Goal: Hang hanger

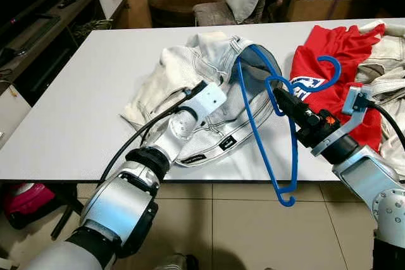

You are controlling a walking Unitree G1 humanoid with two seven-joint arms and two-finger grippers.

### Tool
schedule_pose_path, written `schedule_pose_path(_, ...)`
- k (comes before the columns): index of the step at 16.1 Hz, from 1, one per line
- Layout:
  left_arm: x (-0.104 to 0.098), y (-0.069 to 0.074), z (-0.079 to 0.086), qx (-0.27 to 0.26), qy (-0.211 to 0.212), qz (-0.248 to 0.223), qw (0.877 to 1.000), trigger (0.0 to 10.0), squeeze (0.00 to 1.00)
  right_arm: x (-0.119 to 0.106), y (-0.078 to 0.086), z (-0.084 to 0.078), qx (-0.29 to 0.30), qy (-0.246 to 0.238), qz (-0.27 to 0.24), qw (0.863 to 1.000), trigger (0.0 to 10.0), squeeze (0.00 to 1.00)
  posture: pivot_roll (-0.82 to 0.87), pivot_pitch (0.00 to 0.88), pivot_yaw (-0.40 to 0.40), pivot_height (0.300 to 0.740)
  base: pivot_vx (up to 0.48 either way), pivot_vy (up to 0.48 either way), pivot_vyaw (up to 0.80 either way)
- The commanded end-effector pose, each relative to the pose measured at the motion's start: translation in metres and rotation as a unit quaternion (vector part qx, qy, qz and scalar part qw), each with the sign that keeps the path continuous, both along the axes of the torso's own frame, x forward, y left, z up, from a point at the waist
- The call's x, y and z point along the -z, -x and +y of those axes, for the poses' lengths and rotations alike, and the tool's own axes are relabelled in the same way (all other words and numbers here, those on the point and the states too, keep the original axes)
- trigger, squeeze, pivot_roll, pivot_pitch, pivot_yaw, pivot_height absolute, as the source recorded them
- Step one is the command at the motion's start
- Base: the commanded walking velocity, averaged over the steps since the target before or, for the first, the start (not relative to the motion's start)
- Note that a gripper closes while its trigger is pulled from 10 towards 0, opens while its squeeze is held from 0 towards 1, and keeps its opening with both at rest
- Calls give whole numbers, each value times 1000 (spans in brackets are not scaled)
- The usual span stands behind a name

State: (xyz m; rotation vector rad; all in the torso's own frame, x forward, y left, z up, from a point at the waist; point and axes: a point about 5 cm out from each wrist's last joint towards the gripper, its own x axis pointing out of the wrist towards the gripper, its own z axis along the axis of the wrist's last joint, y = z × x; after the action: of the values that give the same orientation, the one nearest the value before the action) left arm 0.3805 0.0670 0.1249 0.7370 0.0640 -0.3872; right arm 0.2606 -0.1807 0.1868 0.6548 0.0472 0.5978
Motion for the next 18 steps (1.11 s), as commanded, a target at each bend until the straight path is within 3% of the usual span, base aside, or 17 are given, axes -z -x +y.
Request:
schedule_pose_path(1, -7, -5, 6, -12, -6, -1, 1000, 0, 0, -10, 0, 2, -5, -4, -24, 1000, 10000, 0, -218, 0, 88, 740, 0, 0, 0)
schedule_pose_path(7, -15, -9, 8, -20, 15, -4, 1000, 0, 0, -11, 0, 2, -5, -6, -26, 1000, 10000, 0, -217, 0, 88, 740, 0, 0, 0)
schedule_pose_path(10, -19, -9, 2, -11, 68, 10, 998, 0, 0, -9, 0, 3, -4, -5, -25, 1000, 10000, 0, -215, 0, 97, 740, 0, 0, 0)
schedule_pose_path(12, -25, -11, -1, -5, 127, 26, 992, 0, 0, -6, 2, 1, 2, 1, -21, 1000, 10000, 0, -211, 0, 99, 740, 0, 0, 0)
schedule_pose_path(15, -50, -17, -2, 17, 273, 51, 960, 0, 0, 10, 14, -4, 15, 31, 3, 999, 10000, 0, -203, 0, 111, 740, 0, 0, 0)
schedule_pose_path(18, -77, -24, 3, 40, 310, 36, 949, 0, 0, 18, 23, -5, 18, 44, 17, 999, 10000, 0, -203, 0, 133, 740, 0, 0, 0)
